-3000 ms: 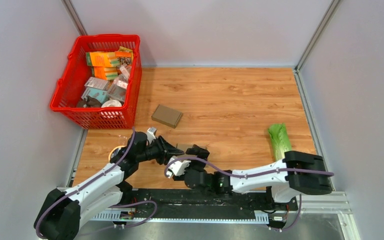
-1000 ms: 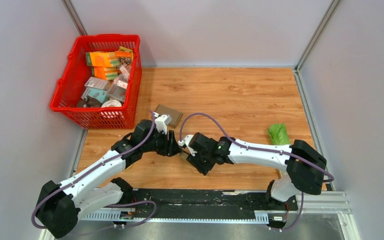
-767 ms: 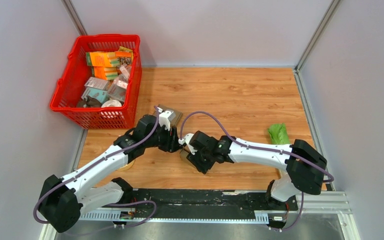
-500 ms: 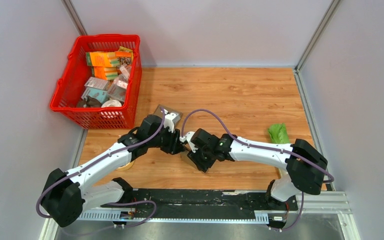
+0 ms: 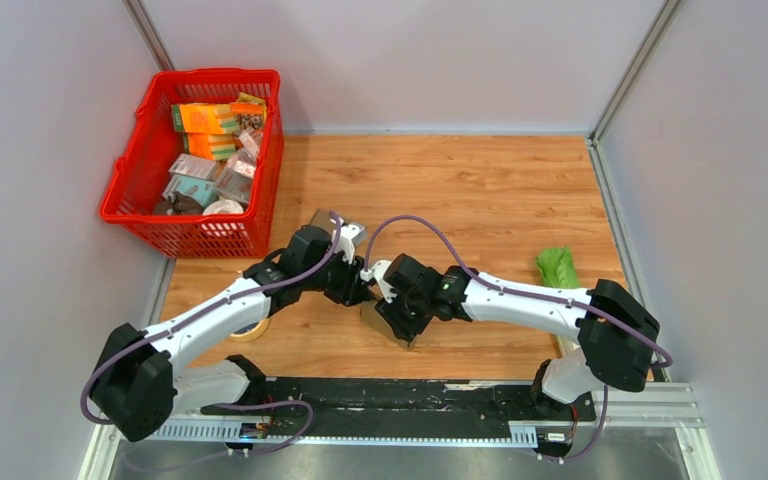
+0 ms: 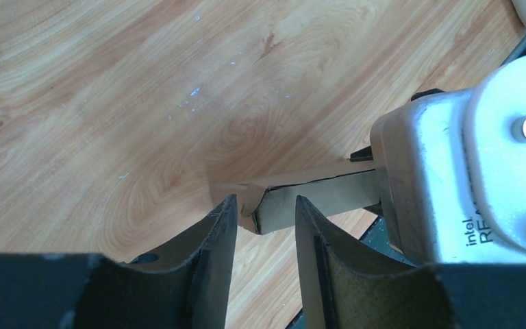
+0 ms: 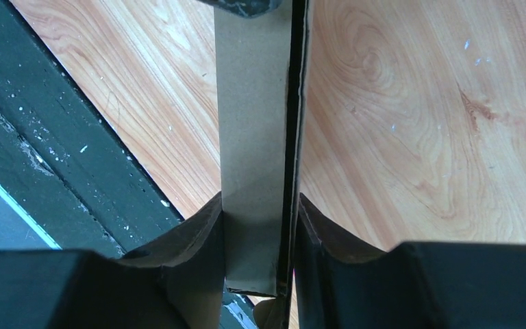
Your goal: Fold the paper box
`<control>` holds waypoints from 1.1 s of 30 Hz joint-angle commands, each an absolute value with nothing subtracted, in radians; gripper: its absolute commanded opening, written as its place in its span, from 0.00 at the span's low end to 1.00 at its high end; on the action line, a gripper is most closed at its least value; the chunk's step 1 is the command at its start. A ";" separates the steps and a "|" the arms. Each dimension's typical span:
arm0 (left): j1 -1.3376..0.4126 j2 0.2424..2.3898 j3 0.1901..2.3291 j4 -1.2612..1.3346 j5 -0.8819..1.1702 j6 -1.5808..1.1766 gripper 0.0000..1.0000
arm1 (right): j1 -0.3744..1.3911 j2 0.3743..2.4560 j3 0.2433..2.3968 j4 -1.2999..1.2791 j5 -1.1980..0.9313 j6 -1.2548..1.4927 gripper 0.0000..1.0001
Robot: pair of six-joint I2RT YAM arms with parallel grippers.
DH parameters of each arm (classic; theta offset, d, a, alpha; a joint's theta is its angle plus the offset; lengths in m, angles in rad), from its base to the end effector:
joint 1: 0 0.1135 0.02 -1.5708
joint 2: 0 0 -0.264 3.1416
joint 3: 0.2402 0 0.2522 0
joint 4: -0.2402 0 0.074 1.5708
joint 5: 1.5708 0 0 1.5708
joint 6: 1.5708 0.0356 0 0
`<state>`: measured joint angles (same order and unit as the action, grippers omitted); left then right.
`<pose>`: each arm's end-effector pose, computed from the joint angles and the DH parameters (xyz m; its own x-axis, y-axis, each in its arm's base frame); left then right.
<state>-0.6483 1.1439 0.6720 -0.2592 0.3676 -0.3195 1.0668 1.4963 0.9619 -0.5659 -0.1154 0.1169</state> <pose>0.1804 -0.1527 0.2243 -0.7493 0.1999 -0.6314 0.5703 0.6795 -0.4616 0.1371 0.2571 0.2062 -0.5319 -0.7246 -0.4383 -0.8387 0.5221 0.1548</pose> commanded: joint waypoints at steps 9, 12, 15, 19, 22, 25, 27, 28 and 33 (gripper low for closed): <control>-0.672 1.180 0.724 -0.198 0.385 -0.253 0.28 | 1.063 1.473 0.965 -0.538 -0.124 0.120 0.38; -0.696 1.186 0.738 -0.241 0.336 -0.236 0.21 | 1.063 1.477 0.966 -0.538 -0.123 0.123 0.37; -0.713 1.178 0.742 -0.270 0.290 -0.226 0.21 | 1.063 1.486 0.969 -0.537 -0.123 0.124 0.36; -0.729 1.152 0.744 -0.305 0.230 -0.215 0.12 | 1.063 1.485 0.965 -0.535 -0.114 0.138 0.36; -0.744 1.135 0.739 -0.324 0.178 -0.210 0.06 | 1.063 1.463 0.959 -0.535 -0.117 0.175 0.46; -0.768 1.114 0.724 -0.322 0.138 -0.227 0.01 | 1.062 1.407 0.953 -0.551 -0.112 0.241 0.65; -0.785 1.095 0.703 -0.310 0.095 -0.247 0.00 | 1.060 1.376 0.951 -0.581 -0.100 0.315 0.76; -0.802 1.083 0.696 -0.302 0.080 -0.256 0.00 | 1.060 1.359 0.956 -0.600 -0.086 0.340 0.78; -0.862 1.075 0.670 -0.299 -0.058 -0.360 0.00 | 1.035 1.221 0.960 -0.722 -0.067 0.538 0.80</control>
<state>-0.8204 1.0954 0.6884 -0.3164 0.0826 -0.2783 1.0542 1.3289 0.9512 -0.6373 -0.0940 0.3473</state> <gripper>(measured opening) 0.007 0.807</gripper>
